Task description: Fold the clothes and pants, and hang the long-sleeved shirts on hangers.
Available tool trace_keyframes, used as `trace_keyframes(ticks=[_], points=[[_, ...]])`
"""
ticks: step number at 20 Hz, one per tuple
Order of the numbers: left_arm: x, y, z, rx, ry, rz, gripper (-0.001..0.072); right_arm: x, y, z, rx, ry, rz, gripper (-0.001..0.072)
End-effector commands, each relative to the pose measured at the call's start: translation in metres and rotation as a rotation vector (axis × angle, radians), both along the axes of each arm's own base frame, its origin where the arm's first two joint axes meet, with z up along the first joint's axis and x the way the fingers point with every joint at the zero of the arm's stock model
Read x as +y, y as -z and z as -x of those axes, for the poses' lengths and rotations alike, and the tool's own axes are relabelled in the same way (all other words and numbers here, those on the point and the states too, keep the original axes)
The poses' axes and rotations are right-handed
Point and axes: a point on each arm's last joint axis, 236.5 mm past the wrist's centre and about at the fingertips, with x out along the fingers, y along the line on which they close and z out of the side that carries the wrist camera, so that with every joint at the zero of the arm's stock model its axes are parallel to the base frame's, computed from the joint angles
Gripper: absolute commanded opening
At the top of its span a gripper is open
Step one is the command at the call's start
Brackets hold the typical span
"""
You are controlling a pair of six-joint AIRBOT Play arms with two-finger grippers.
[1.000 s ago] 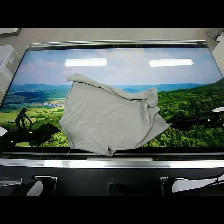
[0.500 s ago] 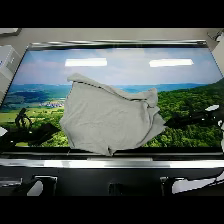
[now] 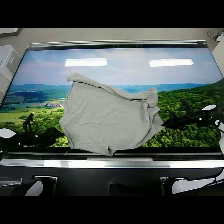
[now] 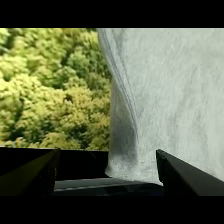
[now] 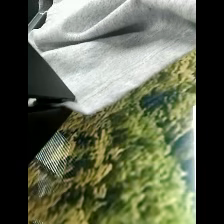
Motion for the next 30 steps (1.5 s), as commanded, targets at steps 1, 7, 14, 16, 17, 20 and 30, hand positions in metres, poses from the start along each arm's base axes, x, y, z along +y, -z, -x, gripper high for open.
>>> trace_keyframes(ticks=[1, 7, 14, 16, 17, 20, 30], points=[[-0.021, 0.005, 0.003, -0.025, 0.039, 0.088, 0.072, 0.002, -0.002, 0.001, 0.002, -0.004, -0.01, 0.0037], [-0.058, 0.006, 0.019, 0.003, 0.172, 0.093, 0.072, 0.001, -0.001, 0.0, -0.001, 0.001, -0.006, 0.0037], [-0.073, 0.012, 0.038, 0.074, 0.226, 0.095, 0.072, 0.001, -0.001, -0.002, 0.0, 0.01, -0.002, 0.0037], [-0.074, 0.018, 0.042, 0.103, 0.225, 0.1, 0.0651, 0.001, -0.001, -0.002, 0.0, 0.01, -0.002, 0.0037], [-0.074, 0.02, 0.043, 0.116, 0.226, 0.103, 0.0588, 0.001, -0.001, -0.002, 0.0, 0.009, -0.002, 0.0037], [-0.073, 0.027, 0.047, 0.149, 0.229, 0.104, 0.0588, 0.001, -0.001, -0.002, 0.0, 0.01, -0.001, 0.0037], [-0.072, 0.029, 0.044, 0.154, 0.231, 0.103, 0.0017, 0.0, -0.005, -0.004, -0.023, 0.006, 0.007, 0.0036]])
